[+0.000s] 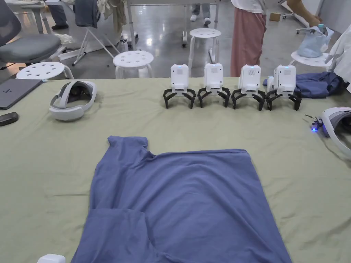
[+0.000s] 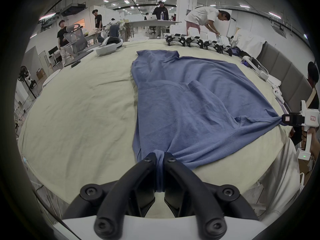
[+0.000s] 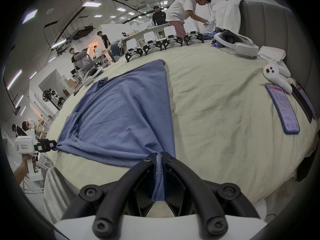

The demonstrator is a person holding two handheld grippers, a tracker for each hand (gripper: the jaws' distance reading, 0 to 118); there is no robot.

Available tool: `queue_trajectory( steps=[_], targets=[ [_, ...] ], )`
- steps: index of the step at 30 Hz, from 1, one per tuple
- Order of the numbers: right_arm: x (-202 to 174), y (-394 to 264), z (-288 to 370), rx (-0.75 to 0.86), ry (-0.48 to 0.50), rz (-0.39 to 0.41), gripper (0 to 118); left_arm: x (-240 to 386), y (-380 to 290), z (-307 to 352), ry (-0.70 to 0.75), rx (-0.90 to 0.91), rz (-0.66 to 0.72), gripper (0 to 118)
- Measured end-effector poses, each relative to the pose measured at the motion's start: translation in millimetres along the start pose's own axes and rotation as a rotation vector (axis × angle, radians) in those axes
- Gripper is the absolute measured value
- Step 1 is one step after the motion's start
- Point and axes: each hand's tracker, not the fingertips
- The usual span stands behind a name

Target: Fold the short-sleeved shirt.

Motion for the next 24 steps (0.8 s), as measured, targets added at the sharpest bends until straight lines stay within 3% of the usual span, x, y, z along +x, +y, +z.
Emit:
queue_trajectory(
  steps=[20,22,24],
  targets=[
    [-3.9,2.5,2.8,0.010,-0.006,0.030,7,-5.1,0.5,-0.8,-0.015,0.007,0.046,6],
    [-4.7,2.6,2.2,0.008,-0.006,0.028,8,-3.8,-0.6,0.4,-0.010,0.025,0.048,11],
    [-6.6,3.5,4.2,0.014,-0.009,0.010,20,-1.9,0.1,4.1,0.002,0.045,0.062,34]
  ],
)
